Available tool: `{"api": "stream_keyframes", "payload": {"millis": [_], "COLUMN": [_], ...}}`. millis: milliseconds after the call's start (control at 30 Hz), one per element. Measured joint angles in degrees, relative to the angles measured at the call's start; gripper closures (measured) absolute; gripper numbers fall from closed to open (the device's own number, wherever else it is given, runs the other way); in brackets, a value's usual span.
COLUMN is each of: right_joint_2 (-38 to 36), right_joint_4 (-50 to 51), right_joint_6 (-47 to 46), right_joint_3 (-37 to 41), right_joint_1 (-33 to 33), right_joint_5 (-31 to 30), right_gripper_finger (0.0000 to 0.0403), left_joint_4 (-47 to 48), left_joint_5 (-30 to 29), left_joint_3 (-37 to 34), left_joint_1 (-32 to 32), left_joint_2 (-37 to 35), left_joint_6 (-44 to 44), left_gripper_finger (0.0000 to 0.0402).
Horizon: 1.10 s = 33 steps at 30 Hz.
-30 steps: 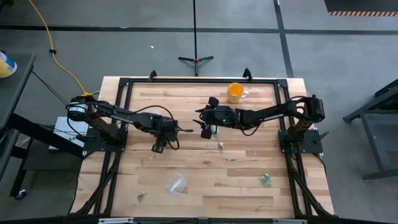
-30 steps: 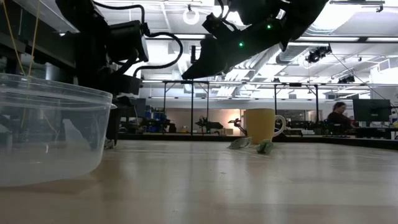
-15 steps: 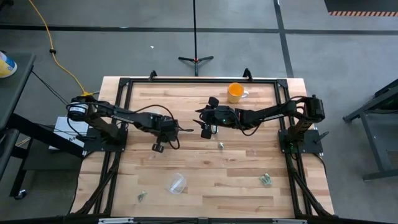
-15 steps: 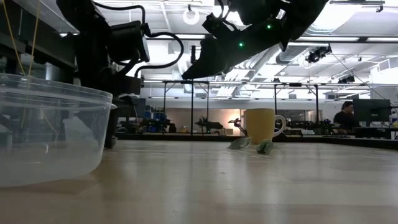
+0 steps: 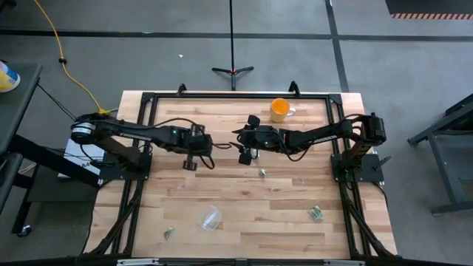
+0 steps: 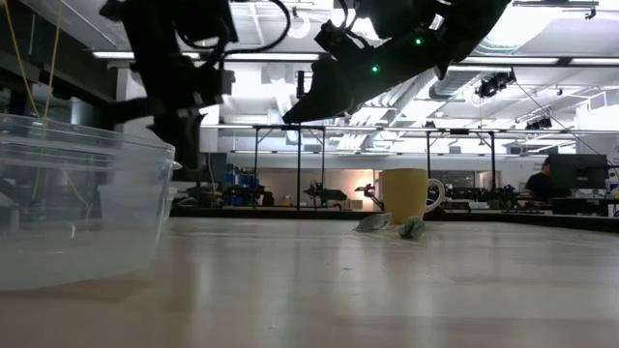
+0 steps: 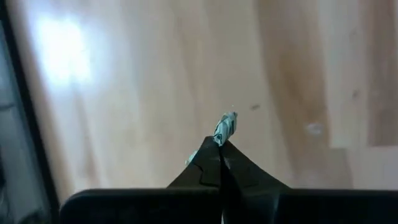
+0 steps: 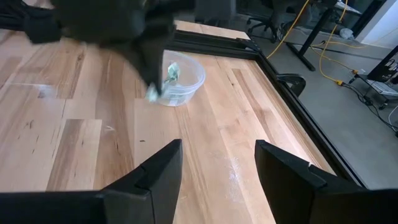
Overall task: Pick and place items into bin
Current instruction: Put the stevia packet into the top transparent bin
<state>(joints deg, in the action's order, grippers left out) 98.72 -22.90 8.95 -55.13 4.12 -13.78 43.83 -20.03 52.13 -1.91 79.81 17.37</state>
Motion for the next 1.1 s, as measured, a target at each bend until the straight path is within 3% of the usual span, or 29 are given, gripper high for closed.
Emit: {"api": "stream_keyframes", "payload": {"millis": [167,467,867,967,1100], "right_joint_2": [0.0,0.0,0.0,0.0,-0.4], "right_joint_4": [0.0,0.0,0.3,1.5,6.6], "right_joint_6": [0.0,0.0,0.0,-1.1,-7.9], "right_joint_3": [0.0,0.0,0.0,0.0,0.0], "right_joint_1": [0.0,0.0,0.0,0.0,0.0], "right_joint_5": [0.0,0.0,0.0,-1.0,-9.5], "right_gripper_finger": [0.0210,0.0210,0.0210,0.0210,0.0210], "left_joint_4": [8.4,15.3,16.0,15.2,5.9], "left_joint_5": [-5.9,-2.1,-2.0,-1.3,1.0], "left_joint_3": [0.2,0.2,0.2,0.2,-1.6], "left_joint_1": [-0.3,-5.4,-10.1,-9.9,-8.8], "left_joint_2": [-3.9,-4.4,-4.4,-4.4,-6.4], "left_joint_6": [-7.8,-16.4,-20.3,-21.9,-18.7], "left_gripper_finger": [0.0366,0.0377,0.0166,0.0135,0.0123]}}
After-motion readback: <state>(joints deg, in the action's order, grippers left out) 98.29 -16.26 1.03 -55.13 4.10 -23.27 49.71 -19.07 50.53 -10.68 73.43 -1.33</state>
